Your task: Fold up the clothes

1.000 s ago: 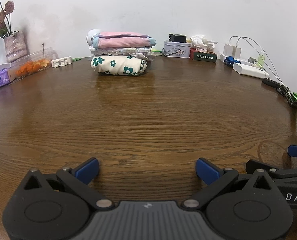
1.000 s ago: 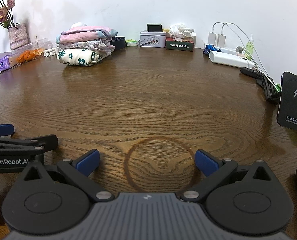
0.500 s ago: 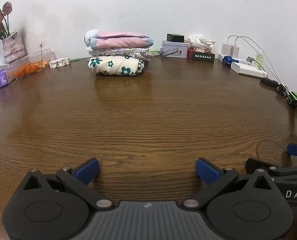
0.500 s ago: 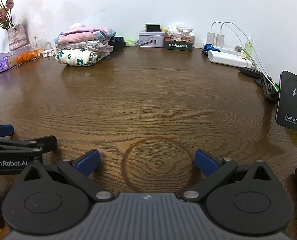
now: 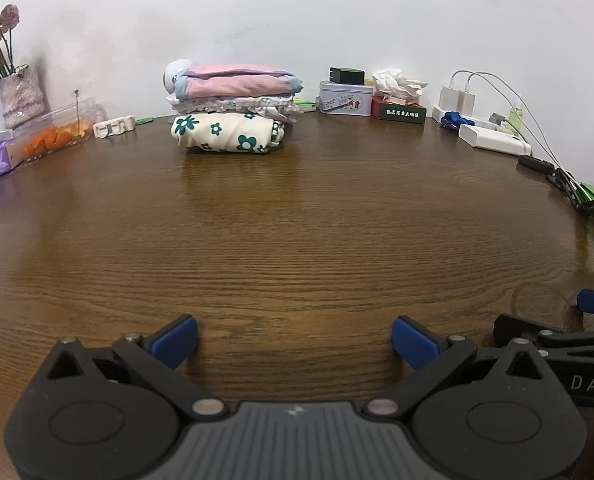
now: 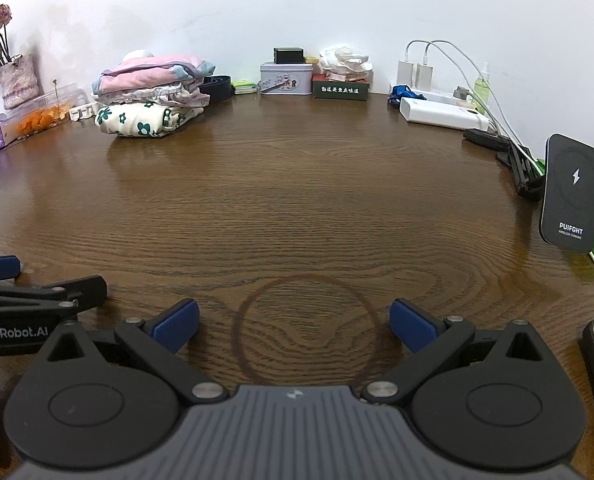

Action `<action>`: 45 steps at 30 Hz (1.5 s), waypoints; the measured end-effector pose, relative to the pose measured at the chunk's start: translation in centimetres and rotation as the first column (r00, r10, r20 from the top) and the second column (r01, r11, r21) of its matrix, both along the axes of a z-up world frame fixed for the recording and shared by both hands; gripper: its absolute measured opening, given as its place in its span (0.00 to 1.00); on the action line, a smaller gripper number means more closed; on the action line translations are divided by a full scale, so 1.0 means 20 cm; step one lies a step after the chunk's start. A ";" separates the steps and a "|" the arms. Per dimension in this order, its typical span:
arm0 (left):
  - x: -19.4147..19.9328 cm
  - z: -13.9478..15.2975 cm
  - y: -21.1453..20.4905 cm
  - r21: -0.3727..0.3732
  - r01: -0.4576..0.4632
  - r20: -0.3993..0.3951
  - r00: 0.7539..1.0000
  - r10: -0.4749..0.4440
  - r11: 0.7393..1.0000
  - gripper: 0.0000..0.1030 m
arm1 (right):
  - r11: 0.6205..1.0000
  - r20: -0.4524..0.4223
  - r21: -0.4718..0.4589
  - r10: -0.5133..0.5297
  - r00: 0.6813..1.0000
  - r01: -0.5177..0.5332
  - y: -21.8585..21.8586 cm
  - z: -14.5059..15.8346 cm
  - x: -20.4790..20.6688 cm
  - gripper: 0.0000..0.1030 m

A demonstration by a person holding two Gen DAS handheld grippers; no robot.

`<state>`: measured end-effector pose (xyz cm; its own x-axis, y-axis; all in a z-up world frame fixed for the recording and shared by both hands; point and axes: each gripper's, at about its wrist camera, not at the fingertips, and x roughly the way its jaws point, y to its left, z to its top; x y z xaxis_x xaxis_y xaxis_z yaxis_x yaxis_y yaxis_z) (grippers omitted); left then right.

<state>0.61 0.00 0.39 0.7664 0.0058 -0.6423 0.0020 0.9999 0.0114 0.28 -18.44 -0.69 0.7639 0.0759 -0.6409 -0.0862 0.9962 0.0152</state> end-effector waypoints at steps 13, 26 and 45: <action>0.00 0.00 -0.01 0.001 -0.025 0.000 1.000 0.025 1.000 1.00 | 1.000 0.000 -0.004 -0.001 1.000 0.001 0.00 0.00 0.00 1.00; 0.00 0.00 -0.01 0.001 -0.034 0.000 0.999 0.034 0.999 1.00 | 1.000 0.001 -0.004 -0.001 1.000 0.001 0.00 0.00 -0.01 1.00; 0.00 0.00 -0.01 0.000 -0.031 0.000 1.000 0.031 1.000 1.00 | 1.000 0.001 -0.005 0.000 1.000 0.000 0.00 0.00 0.00 1.00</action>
<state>0.63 -0.16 0.48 0.7660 0.0294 -0.6422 -0.0287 0.9995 0.0116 0.20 -18.40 -0.71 0.7647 0.0730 -0.6402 -0.0865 0.9962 0.0103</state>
